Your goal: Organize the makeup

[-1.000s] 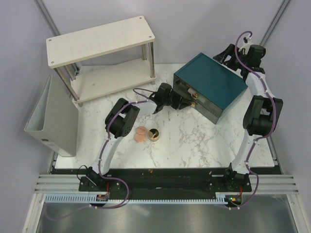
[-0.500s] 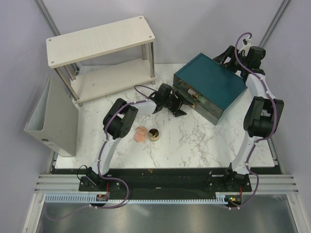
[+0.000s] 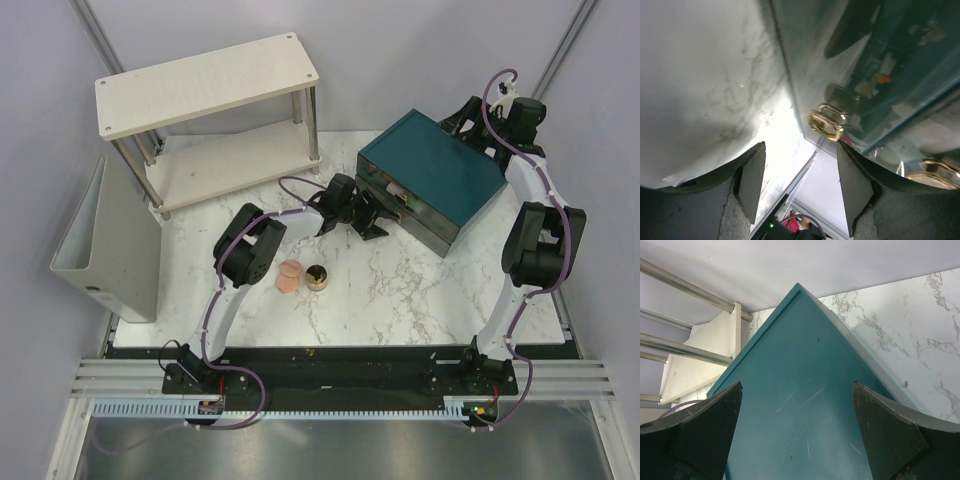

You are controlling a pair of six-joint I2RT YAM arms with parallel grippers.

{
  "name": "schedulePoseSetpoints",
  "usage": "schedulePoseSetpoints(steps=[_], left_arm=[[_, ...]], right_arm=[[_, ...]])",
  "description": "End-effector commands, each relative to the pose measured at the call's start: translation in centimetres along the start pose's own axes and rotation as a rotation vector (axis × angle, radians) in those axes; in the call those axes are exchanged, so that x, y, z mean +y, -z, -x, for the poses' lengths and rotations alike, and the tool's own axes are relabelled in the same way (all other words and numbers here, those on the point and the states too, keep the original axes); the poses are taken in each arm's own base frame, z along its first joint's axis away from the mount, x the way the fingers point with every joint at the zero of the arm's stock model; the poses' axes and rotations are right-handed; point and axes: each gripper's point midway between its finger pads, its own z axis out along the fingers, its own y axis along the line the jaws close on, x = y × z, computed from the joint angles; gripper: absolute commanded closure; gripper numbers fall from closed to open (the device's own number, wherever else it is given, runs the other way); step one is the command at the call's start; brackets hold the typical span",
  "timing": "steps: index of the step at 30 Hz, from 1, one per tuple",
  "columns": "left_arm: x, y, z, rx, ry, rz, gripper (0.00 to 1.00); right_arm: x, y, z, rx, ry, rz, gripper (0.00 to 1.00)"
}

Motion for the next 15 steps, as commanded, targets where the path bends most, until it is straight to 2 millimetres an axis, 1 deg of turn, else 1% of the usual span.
schedulePoseSetpoints(steps=[1, 3, 10, 11, 12, 13, 14, 15], left_arm=[[-2.5, 0.3, -0.4, 0.000, -0.002, -0.117, 0.35], [-2.2, 0.3, -0.3, -0.006, 0.010, -0.114, 0.36], [-1.4, -1.0, 0.6, -0.037, 0.108, -0.098, 0.39], [-1.7, -1.2, 0.8, -0.044, 0.112, -0.104, 0.40], [-1.8, -1.4, 1.0, -0.053, 0.120, -0.104, 0.42], [-1.6, -1.8, 1.1, -0.055, 0.137, -0.098, 0.42], [-2.3, -2.0, 1.1, -0.056, 0.135, -0.108, 0.43], [-2.1, -2.2, 1.1, -0.065, 0.145, -0.091, 0.43]], right_arm=[[2.5, 1.2, 2.0, -0.050, 0.057, 0.048, 0.02], [2.3, 1.2, 1.9, -0.048, 0.053, 0.047, 0.02], [2.0, 1.1, 1.2, -0.034, 0.036, 0.045, 0.02], [1.9, 1.1, 1.0, -0.029, 0.032, 0.045, 0.02], [2.1, 1.0, 1.4, -0.045, 0.044, 0.053, 0.02], [2.2, 1.0, 1.3, -0.045, 0.046, 0.056, 0.02], [2.1, 1.1, 1.3, -0.044, 0.043, 0.054, 0.02], [2.2, 1.1, 1.2, -0.044, 0.044, 0.056, 0.02]])
